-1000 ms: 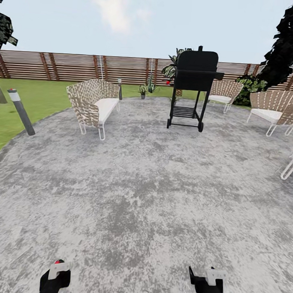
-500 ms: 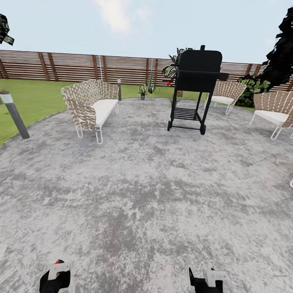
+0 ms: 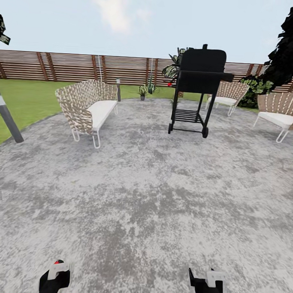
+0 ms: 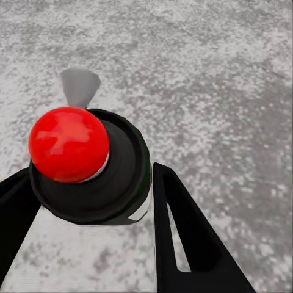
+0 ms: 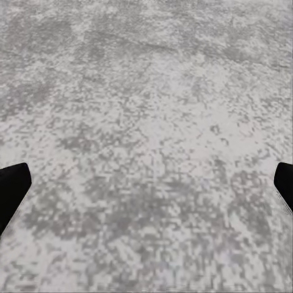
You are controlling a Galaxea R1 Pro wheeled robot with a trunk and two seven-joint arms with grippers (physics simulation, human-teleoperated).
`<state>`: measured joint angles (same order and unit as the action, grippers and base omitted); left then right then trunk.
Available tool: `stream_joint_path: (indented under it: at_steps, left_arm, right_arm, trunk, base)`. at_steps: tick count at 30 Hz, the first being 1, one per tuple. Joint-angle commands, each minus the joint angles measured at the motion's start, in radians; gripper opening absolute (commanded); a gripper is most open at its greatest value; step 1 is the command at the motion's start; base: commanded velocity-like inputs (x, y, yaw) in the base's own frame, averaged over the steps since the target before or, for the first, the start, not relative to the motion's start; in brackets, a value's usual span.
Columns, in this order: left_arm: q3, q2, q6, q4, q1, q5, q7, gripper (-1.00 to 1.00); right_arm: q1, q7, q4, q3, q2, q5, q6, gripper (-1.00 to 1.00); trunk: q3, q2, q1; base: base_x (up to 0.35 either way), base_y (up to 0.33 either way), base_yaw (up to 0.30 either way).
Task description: Pick up the pesticide atomizer in the garden and spray insectifuge to fully cover both potted plants in the garden.
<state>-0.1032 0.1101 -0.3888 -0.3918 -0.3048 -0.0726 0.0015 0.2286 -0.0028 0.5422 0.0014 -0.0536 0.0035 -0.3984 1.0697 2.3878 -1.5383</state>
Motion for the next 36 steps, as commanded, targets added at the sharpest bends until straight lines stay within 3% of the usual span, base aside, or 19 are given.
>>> stream_joint_path:
  at_steps: [1,36]
  left_arm:
    - [0.002,0.000,-0.003,0.001,0.000,-0.007,0.000,-1.00]
    - [0.003,-0.003,-0.002,0.001,0.004,-0.003,-0.003,-1.00]
  right_arm:
    - [0.001,0.000,-0.001,0.000,0.000,0.000,-0.003,1.00]
    - [0.001,0.000,-0.022,0.002,0.003,0.001,-0.002,1.00]
  trunk:
    - [0.001,0.000,0.000]
    - [-0.010,0.000,0.000]
  base:
    - [0.340,0.000,0.000]
    - [0.340,0.000,0.000]
